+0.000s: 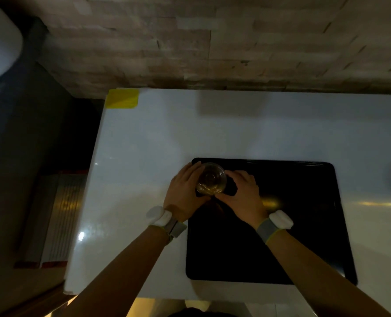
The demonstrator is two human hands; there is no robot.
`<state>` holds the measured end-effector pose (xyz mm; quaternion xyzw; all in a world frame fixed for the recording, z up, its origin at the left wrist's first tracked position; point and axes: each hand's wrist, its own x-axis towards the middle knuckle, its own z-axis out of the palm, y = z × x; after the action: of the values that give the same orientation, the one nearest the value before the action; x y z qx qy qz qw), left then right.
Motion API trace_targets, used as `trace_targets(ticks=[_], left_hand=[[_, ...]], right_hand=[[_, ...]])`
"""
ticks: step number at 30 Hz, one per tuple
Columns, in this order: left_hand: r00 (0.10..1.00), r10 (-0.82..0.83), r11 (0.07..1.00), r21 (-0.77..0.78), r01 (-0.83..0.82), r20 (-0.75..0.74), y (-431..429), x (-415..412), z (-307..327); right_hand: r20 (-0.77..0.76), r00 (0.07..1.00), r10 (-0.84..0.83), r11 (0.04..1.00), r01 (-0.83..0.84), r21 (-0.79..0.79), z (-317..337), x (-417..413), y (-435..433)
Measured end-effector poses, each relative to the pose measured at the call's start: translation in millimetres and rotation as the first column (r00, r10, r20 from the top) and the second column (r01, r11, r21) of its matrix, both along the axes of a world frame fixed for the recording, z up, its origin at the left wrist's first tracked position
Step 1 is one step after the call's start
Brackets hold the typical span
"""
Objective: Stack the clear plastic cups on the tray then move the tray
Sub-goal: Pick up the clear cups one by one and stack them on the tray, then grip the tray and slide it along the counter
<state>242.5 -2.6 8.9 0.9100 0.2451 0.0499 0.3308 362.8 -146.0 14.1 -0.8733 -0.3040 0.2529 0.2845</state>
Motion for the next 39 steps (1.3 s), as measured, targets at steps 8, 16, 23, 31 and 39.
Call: trace_targets(ticks=[8,16,23,31,39], left_hand=[[0.999,-0.010,0.999,-0.036,0.009,-0.031,1,-6,-10],[0.938,0.342,0.920,-0.221,-0.324,0.050,-22,-48,0],[0.876,0.474,0.801,-0.372,-0.470,-0.087,-65,-91,3],[0.866,0.453,0.845,-0.210,-0.492,-0.211,-91,-88,4],[0.820,0.508,0.841,-0.055,-0.539,-0.264,-98,-73,13]], right_hand=[[-0.002,1.000,-0.021,1.000,0.021,-0.021,-2,-1,0],[-0.030,0.984,-0.173,0.976,0.176,0.129,18,2,-50],[0.026,0.954,-0.297,0.951,0.293,0.102,19,18,-127],[0.170,0.895,-0.412,0.911,0.409,0.055,12,43,-196],[0.303,0.832,-0.465,0.872,0.489,-0.003,-15,55,-232]])
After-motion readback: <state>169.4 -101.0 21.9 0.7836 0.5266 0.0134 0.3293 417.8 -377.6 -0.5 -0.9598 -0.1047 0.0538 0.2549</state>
